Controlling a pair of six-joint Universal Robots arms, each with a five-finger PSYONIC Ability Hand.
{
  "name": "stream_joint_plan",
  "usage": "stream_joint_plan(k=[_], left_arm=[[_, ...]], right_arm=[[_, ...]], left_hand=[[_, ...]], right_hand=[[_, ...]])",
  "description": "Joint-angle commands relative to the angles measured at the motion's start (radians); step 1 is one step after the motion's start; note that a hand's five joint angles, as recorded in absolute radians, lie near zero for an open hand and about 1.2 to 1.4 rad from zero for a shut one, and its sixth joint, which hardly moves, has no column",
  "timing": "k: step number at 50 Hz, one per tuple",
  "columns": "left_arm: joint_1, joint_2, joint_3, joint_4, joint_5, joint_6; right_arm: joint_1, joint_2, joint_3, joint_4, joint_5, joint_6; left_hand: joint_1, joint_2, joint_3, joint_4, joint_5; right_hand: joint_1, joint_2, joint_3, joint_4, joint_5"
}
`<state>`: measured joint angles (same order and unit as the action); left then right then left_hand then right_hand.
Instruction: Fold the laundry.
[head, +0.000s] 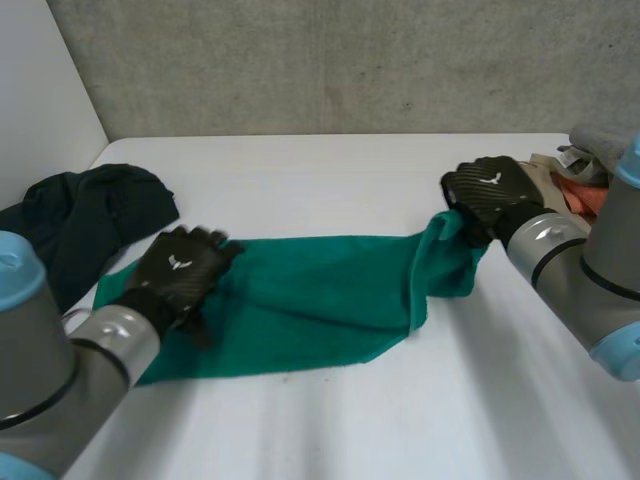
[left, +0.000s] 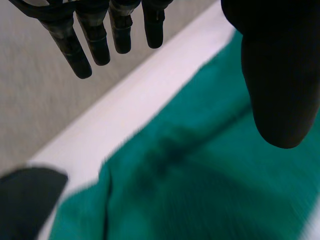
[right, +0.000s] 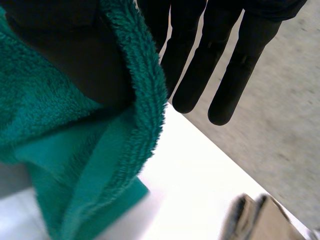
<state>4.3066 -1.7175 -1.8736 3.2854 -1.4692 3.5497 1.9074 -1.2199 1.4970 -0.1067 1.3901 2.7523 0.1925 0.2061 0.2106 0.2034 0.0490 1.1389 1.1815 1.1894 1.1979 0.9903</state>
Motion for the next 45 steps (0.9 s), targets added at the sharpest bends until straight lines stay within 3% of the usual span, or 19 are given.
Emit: stream_joint_plan(k=[1, 9, 19, 23, 25, 27, 33, 38, 45], left_arm=[[0.139, 0.035, -0.076, -0.184, 0.049, 0.004], [0.252, -0.072, -0.096, -0.075, 0.119, 0.038], [0.292, -0.168, -0.101, 0.026, 0.115, 0.13], [0.294, -0.188, -0.098, 0.054, 0.11, 0.164], [0.295, -0.185, -0.098, 0.062, 0.109, 0.163], [0.294, -0.175, -0.098, 0.065, 0.109, 0.153], [0.26, -0.004, -0.101, 0.048, 0.099, 0.028], [0.223, 0.211, -0.069, -0.05, 0.098, -0.115], [0.205, 0.381, 0.034, -0.207, 0.118, -0.215]], right_arm=[[-0.059, 0.034, 0.037, -0.014, -0.022, -0.016], [-0.057, 0.039, 0.075, -0.031, -0.048, -0.026], [-0.067, 0.037, 0.077, -0.033, -0.051, -0.029], [-0.068, 0.034, 0.081, -0.033, -0.048, -0.029], [-0.07, 0.03, 0.082, -0.033, -0.048, -0.031], [-0.071, 0.022, 0.082, -0.03, -0.046, -0.031], [-0.093, -0.061, 0.072, -0.004, -0.051, -0.04], [-0.135, -0.182, 0.016, 0.105, -0.059, -0.121], [-0.202, -0.262, -0.121, 0.275, -0.128, -0.178]], left_hand=[[0.053, 0.039, 0.035, 0.042, 0.022], [0.188, 0.175, 0.17, 0.177, 0.157], [0.317, 0.303, 0.299, 0.306, 0.286], [0.563, 0.55, 0.545, 0.552, 0.532], [1.117, 1.103, 1.099, 1.106, 1.086], [1.204, 1.19, 1.186, 1.193, 1.173], [1.204, 1.19, 1.186, 1.193, 1.173], [1.204, 1.19, 1.186, 1.193, 1.173], [1.204, 1.19, 1.186, 1.193, 1.173]], right_hand=[[0.257, 0.215, 0.207, 0.198, 0.231], [0.257, 0.215, 0.207, 0.198, 0.231], [0.257, 0.215, 0.207, 0.198, 0.231], [0.257, 0.215, 0.207, 0.198, 0.231], [0.257, 0.215, 0.207, 0.198, 0.231], [0.257, 0.215, 0.207, 0.198, 0.231], [0.257, 0.215, 0.207, 0.198, 0.231], [0.257, 0.215, 0.207, 0.198, 0.231], [0.257, 0.215, 0.207, 0.198, 0.231]])
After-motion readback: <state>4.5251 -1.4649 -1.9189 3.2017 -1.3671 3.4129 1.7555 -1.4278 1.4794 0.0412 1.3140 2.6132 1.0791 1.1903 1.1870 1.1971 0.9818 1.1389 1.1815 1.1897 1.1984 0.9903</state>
